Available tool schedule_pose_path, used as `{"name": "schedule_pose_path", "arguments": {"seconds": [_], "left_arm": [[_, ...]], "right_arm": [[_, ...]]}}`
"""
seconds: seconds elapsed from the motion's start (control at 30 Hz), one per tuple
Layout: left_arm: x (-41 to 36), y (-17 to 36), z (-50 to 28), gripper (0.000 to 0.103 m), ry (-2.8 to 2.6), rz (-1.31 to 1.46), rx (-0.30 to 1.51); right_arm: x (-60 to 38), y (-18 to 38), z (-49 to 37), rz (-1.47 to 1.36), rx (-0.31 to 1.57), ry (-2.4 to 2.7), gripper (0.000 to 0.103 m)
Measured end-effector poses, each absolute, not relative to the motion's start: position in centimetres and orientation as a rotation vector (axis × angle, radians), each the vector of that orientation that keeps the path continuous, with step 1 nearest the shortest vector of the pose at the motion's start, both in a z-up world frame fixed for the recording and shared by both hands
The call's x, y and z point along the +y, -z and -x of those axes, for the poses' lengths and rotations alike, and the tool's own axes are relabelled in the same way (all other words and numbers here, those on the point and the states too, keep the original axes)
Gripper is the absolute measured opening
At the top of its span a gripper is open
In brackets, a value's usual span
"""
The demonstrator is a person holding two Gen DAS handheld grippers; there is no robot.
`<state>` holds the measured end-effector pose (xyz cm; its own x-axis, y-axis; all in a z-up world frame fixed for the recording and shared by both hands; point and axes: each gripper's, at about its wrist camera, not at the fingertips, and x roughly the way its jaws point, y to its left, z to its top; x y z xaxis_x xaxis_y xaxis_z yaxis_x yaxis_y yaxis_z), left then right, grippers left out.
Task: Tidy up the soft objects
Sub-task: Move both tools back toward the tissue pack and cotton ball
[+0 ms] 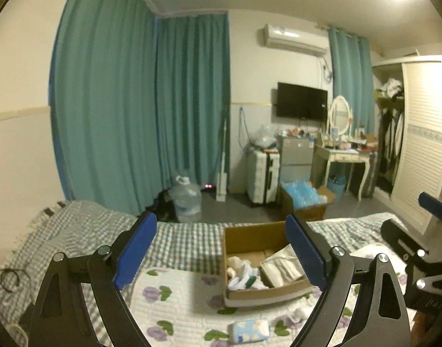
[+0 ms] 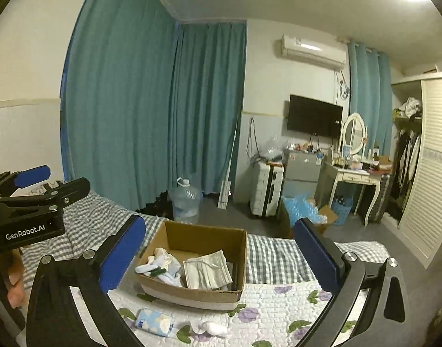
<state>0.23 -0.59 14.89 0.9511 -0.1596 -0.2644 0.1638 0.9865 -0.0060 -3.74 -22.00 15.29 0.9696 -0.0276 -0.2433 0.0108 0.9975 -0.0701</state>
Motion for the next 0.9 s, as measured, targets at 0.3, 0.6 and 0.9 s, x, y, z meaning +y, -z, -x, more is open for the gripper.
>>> {"name": "schedule_pose_path", "arguments": {"seconds": [0.3, 0.6, 0.9], "left_arm": [[0.0, -15.1, 3.1, 0.092, 0.158, -0.027, 0.241], [-0.5, -12.4, 3.6, 0.092, 0.171, -0.042, 0.282], [-2.1, -8.2, 1.3, 0.092, 0.186, -0.069, 0.378]], "right_arm": [[-21.6, -18.0, 9.3, 0.080, 0.197, 0.005, 0.103], [-21.3, -16.9, 11.2, 0.107, 0.226, 0.003, 0.103], [-21.5, -12.9, 8.6, 0.117, 0.321, -0.019, 0.103]]}}
